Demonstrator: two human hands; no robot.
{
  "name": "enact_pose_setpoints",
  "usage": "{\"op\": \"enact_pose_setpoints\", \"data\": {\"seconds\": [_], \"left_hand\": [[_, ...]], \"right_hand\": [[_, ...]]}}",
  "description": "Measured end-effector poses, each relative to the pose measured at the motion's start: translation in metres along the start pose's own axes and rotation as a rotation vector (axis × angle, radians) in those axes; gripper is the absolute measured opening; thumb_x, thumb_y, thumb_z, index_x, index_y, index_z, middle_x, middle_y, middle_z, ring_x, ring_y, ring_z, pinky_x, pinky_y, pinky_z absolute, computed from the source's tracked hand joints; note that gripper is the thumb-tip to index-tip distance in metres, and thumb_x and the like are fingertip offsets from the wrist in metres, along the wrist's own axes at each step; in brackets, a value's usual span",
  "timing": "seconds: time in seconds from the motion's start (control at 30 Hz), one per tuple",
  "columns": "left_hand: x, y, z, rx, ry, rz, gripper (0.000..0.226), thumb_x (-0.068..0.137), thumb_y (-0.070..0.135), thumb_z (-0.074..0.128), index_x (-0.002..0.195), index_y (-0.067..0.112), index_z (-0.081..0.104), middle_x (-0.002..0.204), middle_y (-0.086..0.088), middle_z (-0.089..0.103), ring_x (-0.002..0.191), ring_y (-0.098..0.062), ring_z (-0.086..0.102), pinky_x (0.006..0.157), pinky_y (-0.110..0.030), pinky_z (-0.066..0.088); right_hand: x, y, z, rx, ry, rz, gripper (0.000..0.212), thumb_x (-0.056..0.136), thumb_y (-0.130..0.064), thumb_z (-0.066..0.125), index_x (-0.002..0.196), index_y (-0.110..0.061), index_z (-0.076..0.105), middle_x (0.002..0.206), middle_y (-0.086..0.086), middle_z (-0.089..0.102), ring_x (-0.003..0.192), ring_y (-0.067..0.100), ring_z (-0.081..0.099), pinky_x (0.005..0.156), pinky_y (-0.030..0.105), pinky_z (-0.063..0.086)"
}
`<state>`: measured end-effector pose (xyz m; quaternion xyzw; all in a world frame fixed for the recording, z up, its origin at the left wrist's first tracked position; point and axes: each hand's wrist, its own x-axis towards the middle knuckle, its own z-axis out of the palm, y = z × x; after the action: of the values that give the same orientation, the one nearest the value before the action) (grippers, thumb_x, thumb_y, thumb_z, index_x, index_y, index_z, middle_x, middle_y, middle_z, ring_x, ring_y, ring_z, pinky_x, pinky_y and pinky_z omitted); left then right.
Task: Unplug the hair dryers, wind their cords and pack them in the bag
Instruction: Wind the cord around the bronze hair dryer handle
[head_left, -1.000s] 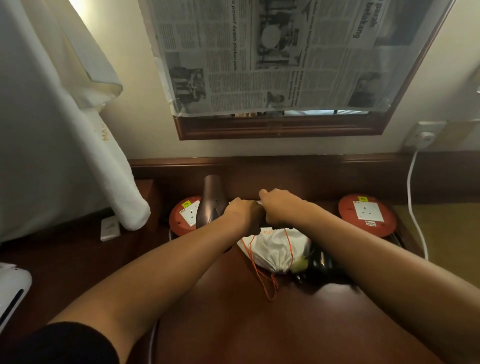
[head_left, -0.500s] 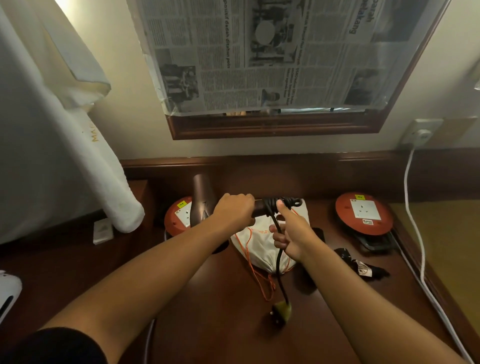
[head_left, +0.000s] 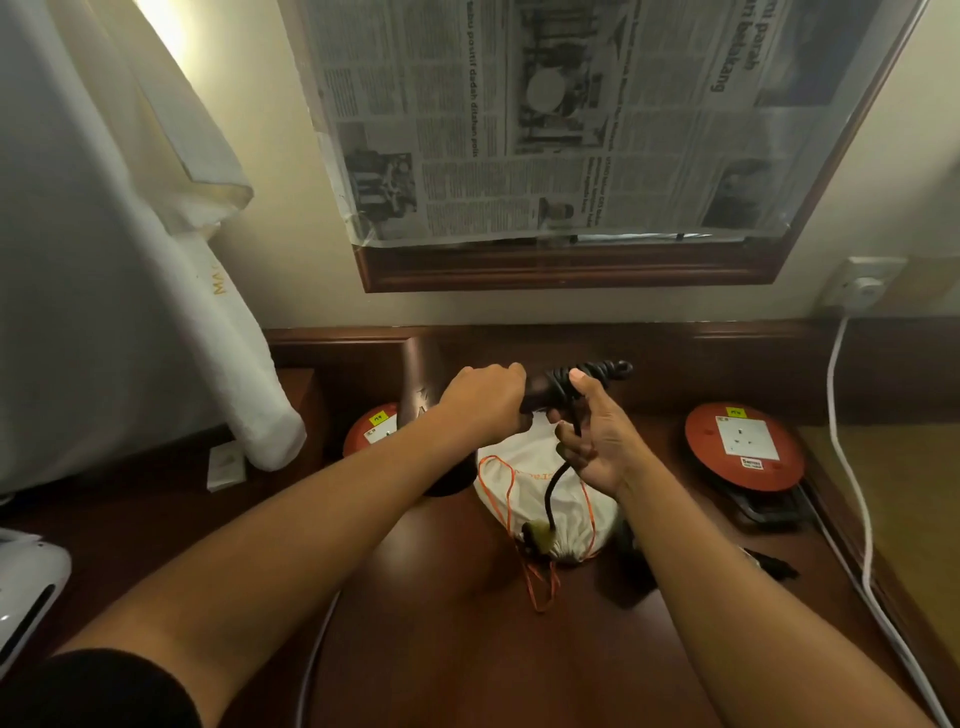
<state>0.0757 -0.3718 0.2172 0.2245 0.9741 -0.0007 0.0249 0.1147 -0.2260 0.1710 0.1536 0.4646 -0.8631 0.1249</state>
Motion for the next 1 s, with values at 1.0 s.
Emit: {"op": "enact_pose_setpoints", "data": {"seconds": [1.0], "left_hand": [[-0.075, -0.033, 0.031, -2.237, 0.102, -0.783, 0.062, 0.068, 0.04, 0.081, 0.118, 0.01, 0.061, 0.091, -0.014, 0.073, 0.073, -0.03, 0.072, 0.064, -0.038, 0.058]], "right_hand": [[-0.019, -0.015, 0.01, 0.123, 0.055, -0.088, 0.045, 0.091, -0.043, 0.052, 0.118, -0.006, 0.052, 0.065, 0.003, 0.046, 0.035, 0.004, 0.027, 0.033, 0.015, 0.025]]}}
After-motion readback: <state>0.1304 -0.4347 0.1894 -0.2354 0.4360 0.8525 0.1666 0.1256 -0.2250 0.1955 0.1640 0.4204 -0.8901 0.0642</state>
